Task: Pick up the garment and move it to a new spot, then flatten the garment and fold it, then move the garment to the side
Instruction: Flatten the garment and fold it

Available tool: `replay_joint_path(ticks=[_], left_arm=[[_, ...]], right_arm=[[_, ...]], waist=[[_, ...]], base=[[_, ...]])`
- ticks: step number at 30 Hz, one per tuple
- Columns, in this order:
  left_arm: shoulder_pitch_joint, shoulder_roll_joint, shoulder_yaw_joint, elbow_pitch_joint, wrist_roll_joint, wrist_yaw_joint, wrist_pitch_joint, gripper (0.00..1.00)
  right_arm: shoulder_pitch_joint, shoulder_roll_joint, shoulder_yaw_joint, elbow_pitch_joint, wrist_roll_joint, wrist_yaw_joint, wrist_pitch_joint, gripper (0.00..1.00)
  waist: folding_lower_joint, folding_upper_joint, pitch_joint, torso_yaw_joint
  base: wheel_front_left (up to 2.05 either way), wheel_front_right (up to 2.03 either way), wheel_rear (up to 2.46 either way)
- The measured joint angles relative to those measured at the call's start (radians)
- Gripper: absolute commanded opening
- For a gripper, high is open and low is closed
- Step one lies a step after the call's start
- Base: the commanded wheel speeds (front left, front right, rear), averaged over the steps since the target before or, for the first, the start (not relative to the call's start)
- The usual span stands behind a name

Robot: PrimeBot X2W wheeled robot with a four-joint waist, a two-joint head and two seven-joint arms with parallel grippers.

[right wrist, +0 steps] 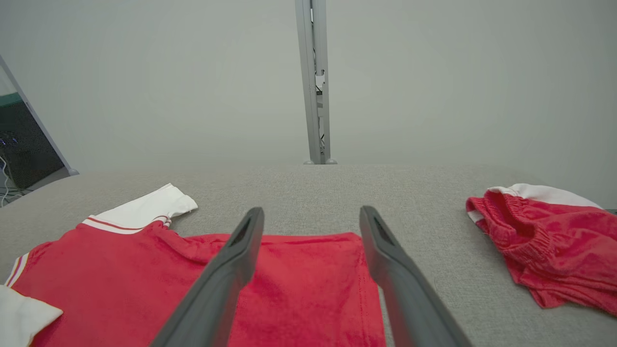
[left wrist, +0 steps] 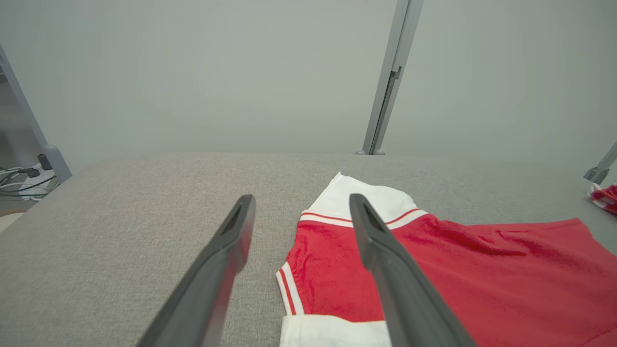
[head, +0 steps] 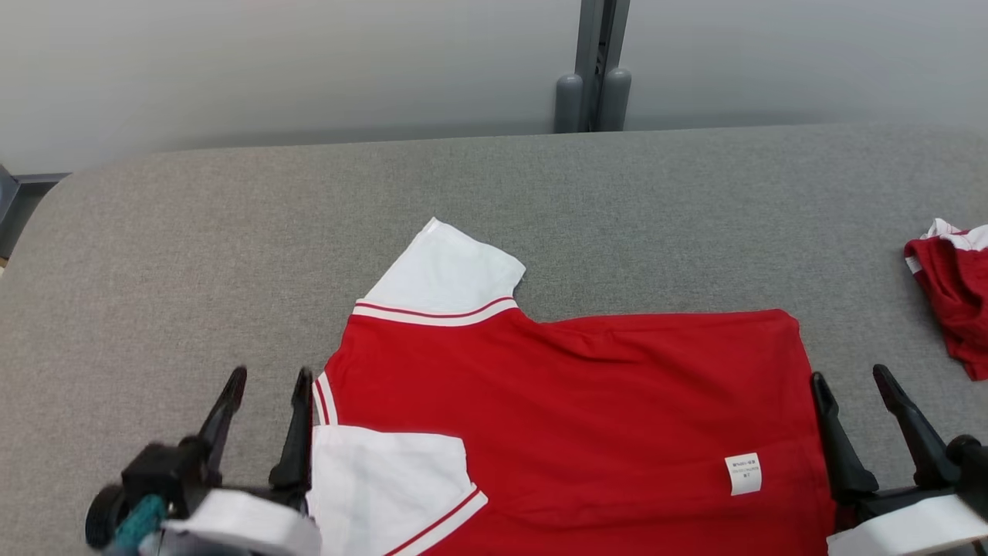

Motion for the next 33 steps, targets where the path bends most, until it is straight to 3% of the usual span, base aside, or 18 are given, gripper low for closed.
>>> replay_joint_path(ticks=[7,11,15,24,33], left_arm=[[-0.359,0.018,-0.069,0.088,-0.008,-0.132,0.117,1.00],[-0.547,-0.019,-0.108,0.246,-0.040,-0.211,0.172,1.00],[-0.718,-0.059,-0.153,0.432,-0.040,-0.257,0.205,1.00],[-0.972,-0.087,-0.215,0.810,-0.050,-0.299,0.227,1.00],[-1.067,-0.079,-0.234,1.078,-0.086,-0.304,0.227,1.00]], right_arm=[[-0.067,0.003,-0.012,-0.033,0.001,0.000,0.004,1.00],[-0.093,0.012,-0.019,-0.034,-0.001,0.000,0.003,1.00],[-0.122,0.026,-0.015,-0.036,-0.005,0.000,-0.003,1.00],[-0.186,0.043,0.022,-0.027,-0.009,0.000,-0.013,1.00],[-0.252,0.056,0.048,0.007,0.025,0.000,-0.047,1.00]], waist=[[0.0000,0.0000,0.085,0.007],[0.0000,0.0000,0.138,0.003],[0.0000,0.0000,0.190,-0.009],[0.0000,0.0000,0.278,-0.077],[0.0000,0.0000,0.343,-0.154]], base=[[0.00,0.00,0.00],[0.00,0.00,0.00],[0.00,0.00,0.00],[0.00,0.00,0.00],[0.00,0.00,0.00]])
